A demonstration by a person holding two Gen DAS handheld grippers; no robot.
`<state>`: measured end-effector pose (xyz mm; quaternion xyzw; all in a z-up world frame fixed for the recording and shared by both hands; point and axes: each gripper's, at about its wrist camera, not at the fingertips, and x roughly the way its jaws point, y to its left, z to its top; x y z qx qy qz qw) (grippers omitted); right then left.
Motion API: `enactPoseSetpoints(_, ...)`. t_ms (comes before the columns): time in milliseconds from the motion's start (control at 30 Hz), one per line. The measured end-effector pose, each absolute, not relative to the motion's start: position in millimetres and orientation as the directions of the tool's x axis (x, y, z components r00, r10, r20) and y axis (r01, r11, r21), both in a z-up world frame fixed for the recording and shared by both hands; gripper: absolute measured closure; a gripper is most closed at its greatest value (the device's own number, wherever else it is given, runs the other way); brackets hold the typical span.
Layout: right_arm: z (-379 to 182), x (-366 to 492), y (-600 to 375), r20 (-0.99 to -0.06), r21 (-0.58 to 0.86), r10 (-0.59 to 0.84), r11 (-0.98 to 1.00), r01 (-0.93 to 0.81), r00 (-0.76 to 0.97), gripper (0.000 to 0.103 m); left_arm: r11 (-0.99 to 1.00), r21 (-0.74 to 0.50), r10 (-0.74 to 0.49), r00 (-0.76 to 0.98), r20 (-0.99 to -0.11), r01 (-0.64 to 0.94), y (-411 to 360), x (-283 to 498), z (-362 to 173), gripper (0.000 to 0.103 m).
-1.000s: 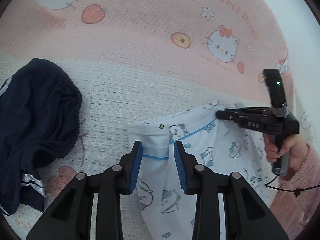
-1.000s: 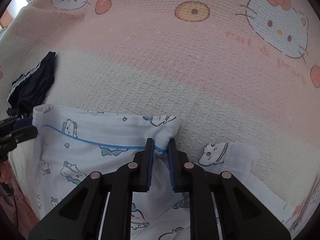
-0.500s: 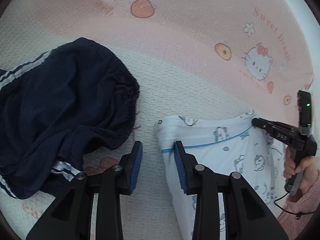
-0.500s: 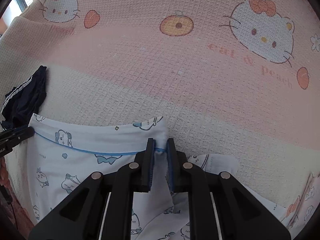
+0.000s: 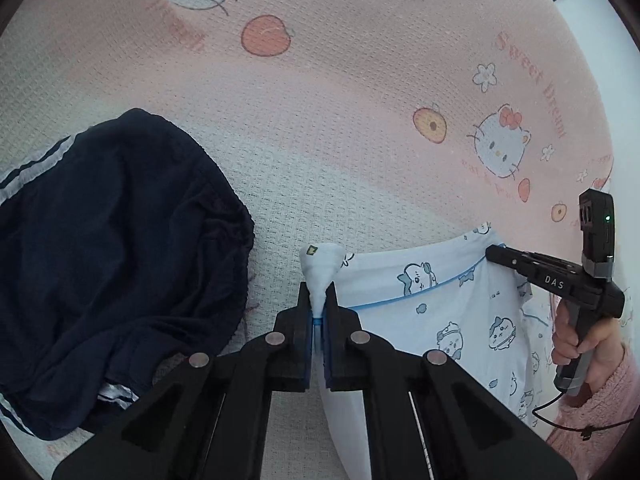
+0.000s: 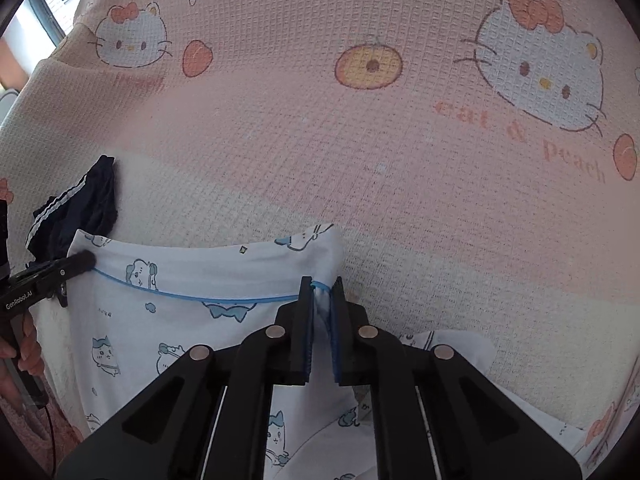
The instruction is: Fold clothes
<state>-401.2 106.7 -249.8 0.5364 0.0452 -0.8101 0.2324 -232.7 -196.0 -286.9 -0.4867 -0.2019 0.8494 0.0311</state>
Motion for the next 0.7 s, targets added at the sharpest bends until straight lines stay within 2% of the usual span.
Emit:
enactPoseSetpoints(100,-257.8,-405.7,97.1,-0.905,0.132,-0.286,-0.892,0.432,-0.314,0.098,-0.912,-0.385,0.275,-0.483,-0.831,0.144,-202.3,-244.6,-296.7,0.095)
enactPoseSetpoints(133,-263.7,-405.7,93.7,-0.914,0.113,-0.265,-0.893,0.435,-0.306,0.097,-0.915,-0.369,0.263,-0.449,-0.854,0.165,-204.4,-248.4,-303.3,0.091)
enactPoseSetpoints(167,-268.9,-405.8,93.2,-0.921,0.098,-0.247,-0.895,0.435,-0.300,0.096,-0.923,-0.332,0.229,-0.418,-0.879,0.193,-207.5,-249.5,-306.7,0.082)
enactPoseSetpoints(267,-272.7,-402.6,93.1,-0.926,0.100,-0.244,-0.895,0.434,-0.289,0.088,-0.943,-0.279,0.164,-0.473,-0.866,0.184,-208.6,-236.5,-287.7,0.080)
enactPoseSetpoints(300,-271.0,-400.4,91.5,-0.924,0.113,-0.257,-0.893,0.436,-0.285,0.082,-0.953,-0.248,0.129,-0.506,-0.853,0.175,-206.3,-231.2,-278.4,0.080)
enactPoseSetpoints(367,-267.6,-396.1,88.3,-0.918,0.139,-0.282,-0.887,0.440,-0.277,0.081,-0.969,-0.203,0.096,-0.550,-0.829,0.137,-199.2,-225.5,-266.3,0.080)
enactPoseSetpoints(467,-262.5,-389.6,83.5,-0.909,0.178,-0.320,-0.878,0.445,-0.266,0.081,-0.970,-0.239,0.180,-0.525,-0.832,0.047,-184.3,-237.8,-277.2,0.080)
enactPoseSetpoints(500,-260.8,-387.4,81.9,-0.906,0.191,-0.332,-0.874,0.447,-0.262,0.082,-0.973,-0.226,0.173,-0.500,-0.849,0.047,-180.6,-244.1,-286.3,0.080)
enactPoseSetpoints(600,-273.3,-382.3,78.0,-0.940,0.124,-0.246,-0.893,0.433,-0.237,0.082,-0.990,-0.083,0.028,-0.415,-0.909,0.116,-173.5,-262.4,-300.9,0.080)
enactPoseSetpoints(667,-260.1,-369.9,87.2,-0.930,0.141,-0.268,-0.892,0.429,-0.252,0.082,-0.980,-0.135,0.055,-0.453,-0.890,0.144,-174.7,-252.8,-279.7,0.080)
enactPoseSetpoints(700,-249.3,-360.7,93.2,-0.921,0.150,-0.284,-0.889,0.432,-0.265,0.082,-0.970,-0.207,0.125,-0.474,-0.871,0.124,-171.1,-245.5,-268.0,0.080)
